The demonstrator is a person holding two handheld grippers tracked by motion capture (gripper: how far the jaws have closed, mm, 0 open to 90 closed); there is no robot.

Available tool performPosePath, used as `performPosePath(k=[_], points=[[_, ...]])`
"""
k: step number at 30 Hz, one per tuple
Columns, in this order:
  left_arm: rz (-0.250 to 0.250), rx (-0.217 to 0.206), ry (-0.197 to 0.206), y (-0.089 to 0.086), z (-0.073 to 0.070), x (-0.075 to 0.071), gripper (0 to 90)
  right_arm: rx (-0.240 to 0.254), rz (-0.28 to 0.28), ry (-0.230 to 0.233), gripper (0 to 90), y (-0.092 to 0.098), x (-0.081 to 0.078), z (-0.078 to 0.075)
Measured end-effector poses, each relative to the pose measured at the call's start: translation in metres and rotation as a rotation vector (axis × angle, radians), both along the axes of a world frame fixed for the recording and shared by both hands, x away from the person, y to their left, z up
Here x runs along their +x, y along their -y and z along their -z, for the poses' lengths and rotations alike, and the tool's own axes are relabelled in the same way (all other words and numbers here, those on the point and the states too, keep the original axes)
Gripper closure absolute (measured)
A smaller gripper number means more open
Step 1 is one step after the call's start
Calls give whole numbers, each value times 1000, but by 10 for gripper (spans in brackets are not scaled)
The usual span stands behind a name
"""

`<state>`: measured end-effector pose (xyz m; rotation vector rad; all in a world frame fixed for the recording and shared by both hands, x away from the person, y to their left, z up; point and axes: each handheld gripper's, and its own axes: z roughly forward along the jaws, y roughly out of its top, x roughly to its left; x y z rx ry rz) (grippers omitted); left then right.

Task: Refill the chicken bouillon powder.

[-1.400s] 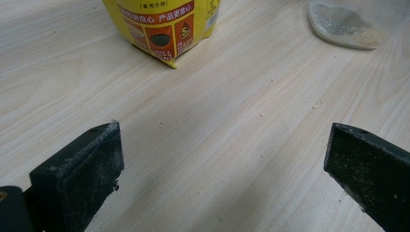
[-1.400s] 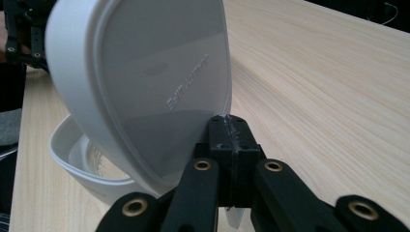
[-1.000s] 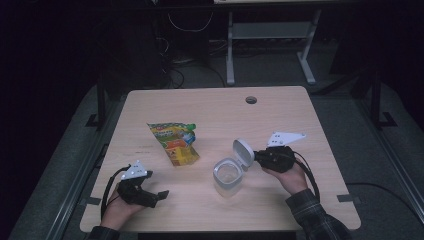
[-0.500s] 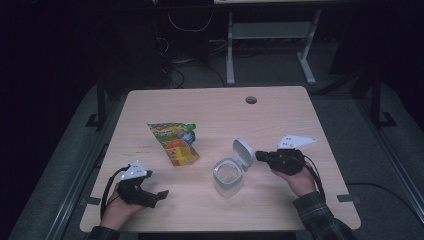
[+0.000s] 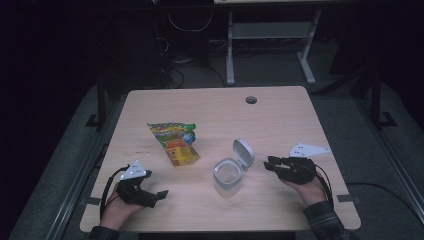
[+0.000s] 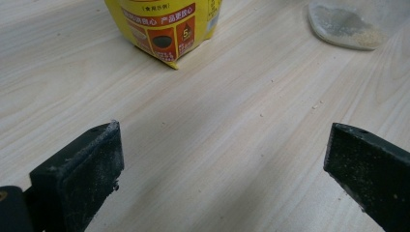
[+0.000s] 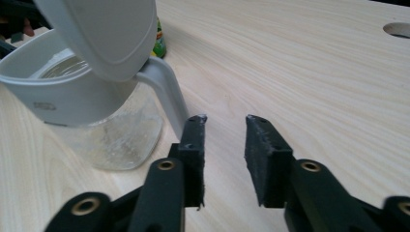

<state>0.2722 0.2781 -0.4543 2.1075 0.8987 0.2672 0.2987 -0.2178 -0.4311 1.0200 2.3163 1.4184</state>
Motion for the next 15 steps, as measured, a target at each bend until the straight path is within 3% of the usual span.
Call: performPosePath(k=[10, 15], points=[[0, 1, 17, -4, -5, 1, 2, -9, 10, -11, 534, 6, -16, 8], [11, -18, 50, -7, -15, 5, 45, -5, 8, -15, 453, 9, -25, 11]])
